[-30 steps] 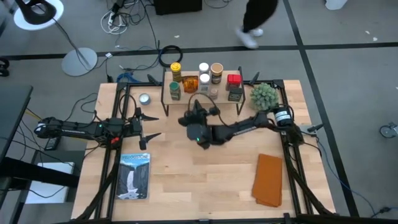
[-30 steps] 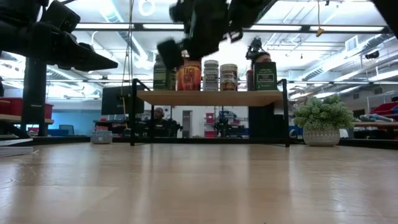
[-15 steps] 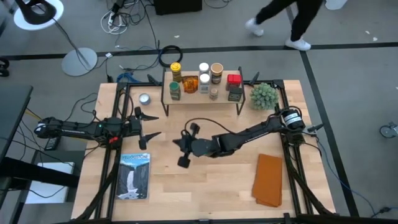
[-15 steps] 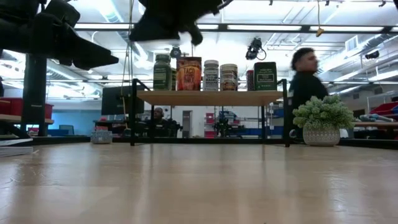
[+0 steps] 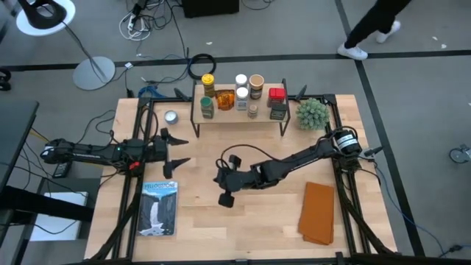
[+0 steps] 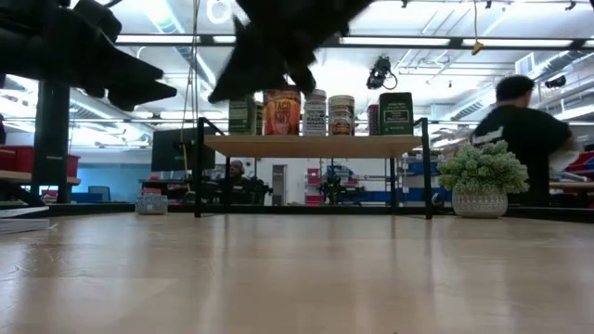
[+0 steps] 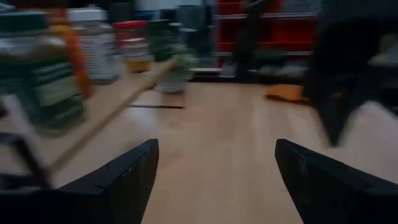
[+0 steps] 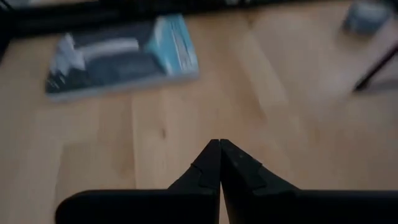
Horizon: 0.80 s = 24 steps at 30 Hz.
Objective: Shelf spices
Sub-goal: Return to Home Position
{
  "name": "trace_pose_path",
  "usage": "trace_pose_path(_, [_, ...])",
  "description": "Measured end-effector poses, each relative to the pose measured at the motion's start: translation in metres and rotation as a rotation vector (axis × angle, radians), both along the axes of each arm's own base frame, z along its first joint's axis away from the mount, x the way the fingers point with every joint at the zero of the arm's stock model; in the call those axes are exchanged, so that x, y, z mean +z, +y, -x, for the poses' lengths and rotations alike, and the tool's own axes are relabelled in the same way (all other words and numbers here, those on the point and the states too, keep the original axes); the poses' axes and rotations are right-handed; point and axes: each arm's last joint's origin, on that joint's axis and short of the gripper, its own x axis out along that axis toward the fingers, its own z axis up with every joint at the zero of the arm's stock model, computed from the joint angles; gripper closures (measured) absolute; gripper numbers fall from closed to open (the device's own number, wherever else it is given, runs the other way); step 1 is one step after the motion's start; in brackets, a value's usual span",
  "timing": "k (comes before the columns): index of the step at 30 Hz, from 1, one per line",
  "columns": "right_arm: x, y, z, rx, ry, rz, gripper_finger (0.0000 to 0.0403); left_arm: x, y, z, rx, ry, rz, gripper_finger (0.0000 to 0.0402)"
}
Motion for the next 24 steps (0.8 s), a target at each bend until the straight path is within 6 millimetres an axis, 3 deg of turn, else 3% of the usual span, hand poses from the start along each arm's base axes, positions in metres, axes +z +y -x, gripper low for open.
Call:
trace_pose_path(5, [-0.028, -0.002, 0.015, -0.013, 0.059, -0.050, 0.0395, 0.000, -0.005, 0.000, -0.180, 0.004, 0.018, 0.0074])
trace_pose_path(12, [-0.039, -0.010, 0.052, -0.053, -0.061, -0.106, 0.0394, 0.000, -0.006, 0.006, -0.214, 0.000, 0.010, 0.0074])
trace_pose_path(18, [-0.033, -0.021, 0.093, -0.033, -0.236, -0.150, 0.0397, 0.001, -0.007, 0.015, -0.262, -0.053, -0.025, 0.0074])
trace_pose_path(24, [-0.024, -0.033, 0.126, -0.022, -0.343, -0.148, 0.0396, -0.019, -0.007, 0.018, -0.280, -0.180, -0.030, 0.0074])
